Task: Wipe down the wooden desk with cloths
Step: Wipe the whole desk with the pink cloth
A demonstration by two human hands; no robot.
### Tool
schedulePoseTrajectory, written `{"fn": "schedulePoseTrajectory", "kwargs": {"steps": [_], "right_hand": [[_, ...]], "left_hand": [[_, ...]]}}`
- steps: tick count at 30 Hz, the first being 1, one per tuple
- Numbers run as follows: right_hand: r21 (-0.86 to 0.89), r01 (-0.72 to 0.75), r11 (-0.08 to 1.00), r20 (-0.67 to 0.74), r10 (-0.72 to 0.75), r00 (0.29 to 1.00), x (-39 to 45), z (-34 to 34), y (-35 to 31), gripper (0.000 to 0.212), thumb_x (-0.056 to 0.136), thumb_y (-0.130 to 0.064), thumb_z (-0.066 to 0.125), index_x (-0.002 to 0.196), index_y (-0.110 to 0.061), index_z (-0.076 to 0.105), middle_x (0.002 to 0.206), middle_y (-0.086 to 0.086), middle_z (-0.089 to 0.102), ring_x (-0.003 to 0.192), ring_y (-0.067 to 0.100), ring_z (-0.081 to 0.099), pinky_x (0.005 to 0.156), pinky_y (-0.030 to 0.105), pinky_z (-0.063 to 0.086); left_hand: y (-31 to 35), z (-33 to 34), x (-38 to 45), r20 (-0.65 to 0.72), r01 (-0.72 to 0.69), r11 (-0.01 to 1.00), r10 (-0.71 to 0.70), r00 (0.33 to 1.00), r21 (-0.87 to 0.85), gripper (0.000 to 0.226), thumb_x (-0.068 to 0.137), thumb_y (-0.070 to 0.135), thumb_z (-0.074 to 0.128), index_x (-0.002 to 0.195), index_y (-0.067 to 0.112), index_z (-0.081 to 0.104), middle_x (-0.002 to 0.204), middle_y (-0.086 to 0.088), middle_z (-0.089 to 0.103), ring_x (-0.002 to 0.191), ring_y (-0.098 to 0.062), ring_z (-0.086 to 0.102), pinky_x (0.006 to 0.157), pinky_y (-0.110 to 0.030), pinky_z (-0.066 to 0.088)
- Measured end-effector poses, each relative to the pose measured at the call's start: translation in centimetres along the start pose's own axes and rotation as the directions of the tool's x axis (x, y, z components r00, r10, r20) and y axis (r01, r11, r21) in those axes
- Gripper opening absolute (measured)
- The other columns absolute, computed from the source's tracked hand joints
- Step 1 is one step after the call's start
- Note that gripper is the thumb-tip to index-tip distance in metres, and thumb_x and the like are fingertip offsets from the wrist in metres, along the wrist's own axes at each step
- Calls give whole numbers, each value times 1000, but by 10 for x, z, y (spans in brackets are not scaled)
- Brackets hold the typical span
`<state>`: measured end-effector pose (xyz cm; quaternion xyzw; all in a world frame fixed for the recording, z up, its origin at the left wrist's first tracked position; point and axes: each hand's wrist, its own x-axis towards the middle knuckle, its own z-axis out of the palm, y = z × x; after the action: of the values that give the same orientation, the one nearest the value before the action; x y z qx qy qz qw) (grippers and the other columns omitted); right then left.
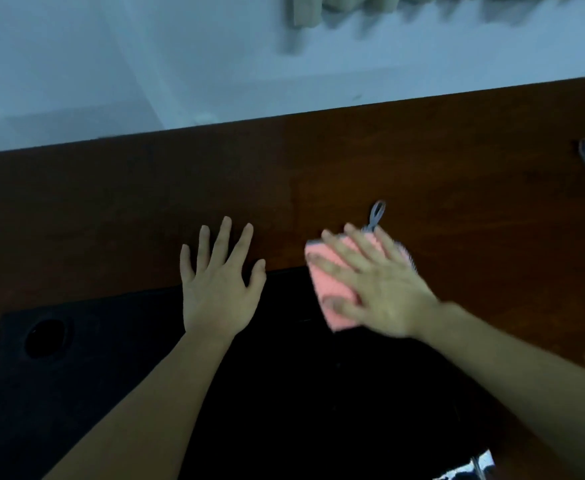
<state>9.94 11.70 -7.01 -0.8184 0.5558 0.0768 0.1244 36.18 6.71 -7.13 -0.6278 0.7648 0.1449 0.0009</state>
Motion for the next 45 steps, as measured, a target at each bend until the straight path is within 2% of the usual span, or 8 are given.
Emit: {"fn": "schedulePoseTrajectory", "kwargs": {"steps": [4,9,12,18,22,28,39,45], "right_hand": [[10,-263,965,-32,263,964,61,-20,37,70,93,-76,1,154,-49,-20,166,-9,-23,154,26,-19,122,56,-12],[56,-383,922,-22,385,923,76,-24,31,68,96,-71,1,156,-45,-18,168,-4,-21,154,28,-18,122,60,-9],[41,-326,944,-31,327,944,31,-9,-9,70,92,-69,-7,155,-43,-24,167,-3,-24,154,30,-19,122,60,-9],[30,-122,992,-2,122,993,-41,17,-44,67,102,-71,14,160,-42,-3,170,-2,-5,155,32,-7,120,58,-4],[18,-225,974,-36,226,974,-1,1,-7,67,92,-76,-6,151,-50,-25,164,-9,-27,152,26,-24,121,53,-17],[59,-453,890,-8,454,891,66,-19,34,69,95,-72,4,156,-48,-16,167,-7,-21,155,26,-18,122,58,-9],[47,-124,991,23,123,992,-51,17,-36,66,98,-74,3,154,-49,-20,164,-10,-26,152,23,-27,120,53,-18],[10,-253,967,-46,253,966,15,-6,34,68,94,-76,1,152,-50,-23,163,-12,-28,153,24,-22,122,52,-13]], "left_hand": [[1,-2,2,32,1,1000,-2,999,5,64,101,60,20,160,43,4,170,8,-9,155,-21,-16,125,-52,-6],[2,-2,0,20,-4,1000,4,1000,-9,63,103,59,22,161,42,5,170,9,-8,155,-21,-16,125,-52,-7],[4,-6,1,45,-3,1000,3,999,-10,62,103,58,22,161,42,4,170,8,-10,155,-22,-16,125,-53,-6],[3,-3,2,32,-12,1000,12,999,5,64,102,60,20,161,41,2,170,5,-9,156,-25,-15,125,-54,-5],[2,-2,0,43,-11,1000,10,999,7,64,102,60,20,161,41,2,170,6,-11,155,-25,-17,125,-54,-7],[2,0,1,14,-7,1000,7,1000,18,63,103,59,21,161,41,2,170,6,-10,156,-25,-16,125,-55,-6],[4,-2,0,21,0,1000,-1,1000,14,63,103,58,20,161,40,3,170,5,-9,156,-24,-15,125,-55,-5],[3,-2,0,9,12,1000,-13,1000,25,63,103,58,22,161,40,5,170,6,-8,156,-24,-14,125,-54,-5]]}}
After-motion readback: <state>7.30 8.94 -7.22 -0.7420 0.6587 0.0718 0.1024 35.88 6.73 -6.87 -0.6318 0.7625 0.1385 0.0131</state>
